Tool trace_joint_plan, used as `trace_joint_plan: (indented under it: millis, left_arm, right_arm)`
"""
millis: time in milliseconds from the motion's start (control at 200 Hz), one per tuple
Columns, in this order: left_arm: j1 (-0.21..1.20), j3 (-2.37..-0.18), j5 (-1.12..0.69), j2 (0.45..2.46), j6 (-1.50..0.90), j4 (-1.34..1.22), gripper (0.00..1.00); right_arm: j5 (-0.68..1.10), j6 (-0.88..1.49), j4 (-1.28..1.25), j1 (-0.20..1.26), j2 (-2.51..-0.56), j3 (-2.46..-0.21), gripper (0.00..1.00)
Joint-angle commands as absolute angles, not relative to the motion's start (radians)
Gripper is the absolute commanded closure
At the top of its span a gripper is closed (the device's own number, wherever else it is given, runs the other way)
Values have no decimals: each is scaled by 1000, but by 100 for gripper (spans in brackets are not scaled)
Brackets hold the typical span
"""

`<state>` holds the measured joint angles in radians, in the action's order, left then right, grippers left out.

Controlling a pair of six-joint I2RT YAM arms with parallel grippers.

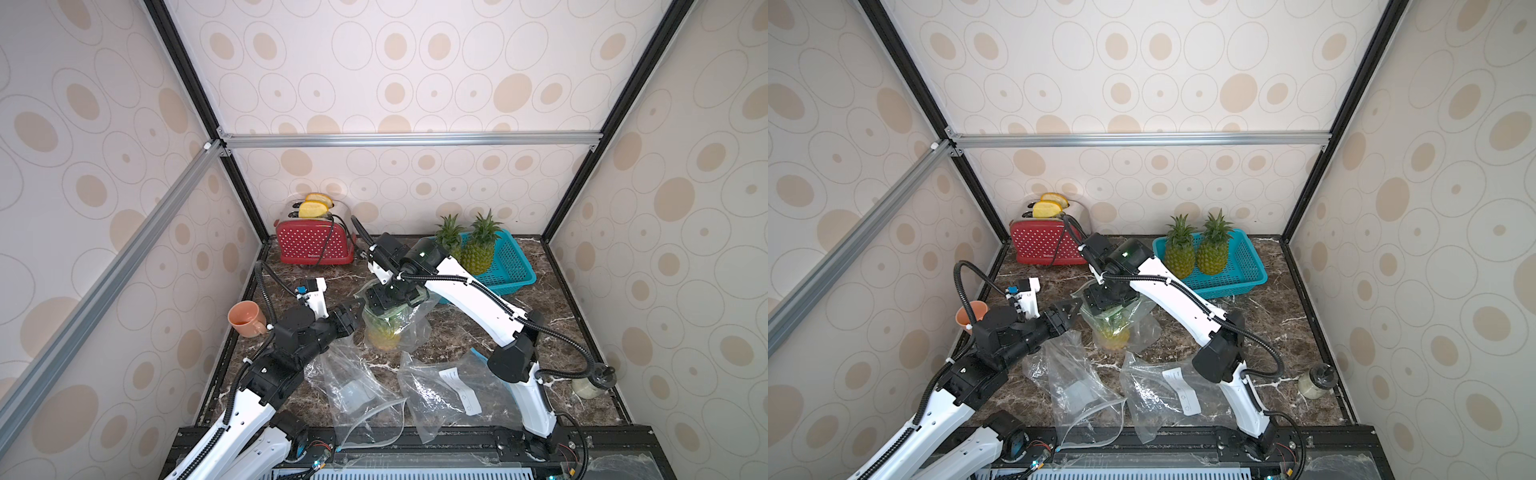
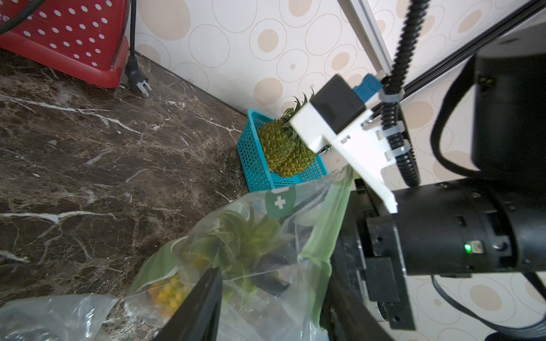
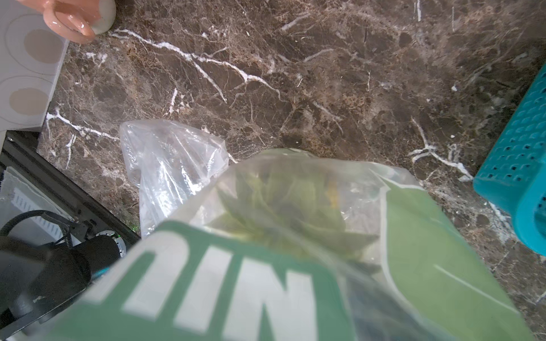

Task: Open the zip-top bag and take out the pineapple
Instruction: Pick up the pineapple from the zipper food storage bag.

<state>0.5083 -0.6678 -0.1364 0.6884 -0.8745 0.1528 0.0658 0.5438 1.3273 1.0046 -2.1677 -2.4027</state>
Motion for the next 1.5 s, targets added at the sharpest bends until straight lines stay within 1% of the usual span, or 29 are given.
trace_joint_plan:
  millis: [0, 120, 245, 406, 466, 486, 506, 556, 611, 701, 771, 851, 931, 1056, 1257, 1382, 1402, 1492]
  left_arm:
    - [505, -665, -119, 671, -859, 156, 44]
    - [502, -656, -118, 664, -862, 158, 45]
    - [500, -650, -114, 657, -862, 164, 45]
    - [494, -650, -110, 656, -859, 176, 46]
    - [493, -650, -108, 660, -859, 178, 45]
    - [493, -650, -109, 662, -860, 178, 45]
    - [492, -649, -110, 666, -861, 178, 46]
    - [492, -649, -110, 671, -862, 179, 45]
    - [492, -646, -111, 677, -864, 181, 45]
    - [490, -633, -99, 685, -869, 182, 43]
    - [485, -616, -83, 694, -883, 180, 35]
    - [466, -588, -91, 715, -918, 149, 27]
    - [430, -549, -135, 748, -976, 71, 20]
    - [371, -474, -209, 824, -1104, -100, 14]
    - [362, -449, -270, 1022, -1278, -365, 12]
    - [360, -462, -333, 1168, -1387, -555, 12]
    - [359, -467, -345, 1194, -1403, -583, 12]
    - [360, -488, -384, 1280, -1451, -696, 10]
  right_arm:
    - [60, 563, 1330, 1011, -2213, -2373, 17]
    - [30, 578, 1291, 1007, -2212, -2317, 17]
    - [35, 585, 1239, 995, -2210, -2238, 18]
    - [37, 585, 1223, 992, -2218, -2200, 27]
    - [36, 586, 1210, 990, -2211, -2177, 34]
    - [34, 587, 1204, 992, -2209, -2167, 39]
    - [32, 587, 1197, 990, -2205, -2156, 45]
    - [21, 590, 1177, 990, -2192, -2130, 65]
    - [6, 589, 1147, 990, -2171, -2097, 78]
    - [-25, 573, 1100, 988, -2120, -2047, 88]
    - [-49, 549, 1067, 985, -2072, -2007, 94]
    - [-71, 510, 1042, 975, -2016, -1982, 97]
    - [-77, 462, 1048, 956, -1969, -1987, 99]
    - [-78, 380, 1085, 917, -1902, -2036, 100]
    - [-42, 273, 1144, 876, -1839, -2164, 100]
    - [-30, 225, 1211, 868, -1861, -2289, 100]
    - [-28, 219, 1224, 866, -1870, -2336, 100]
    - [-10, 202, 1260, 864, -1899, -2406, 100]
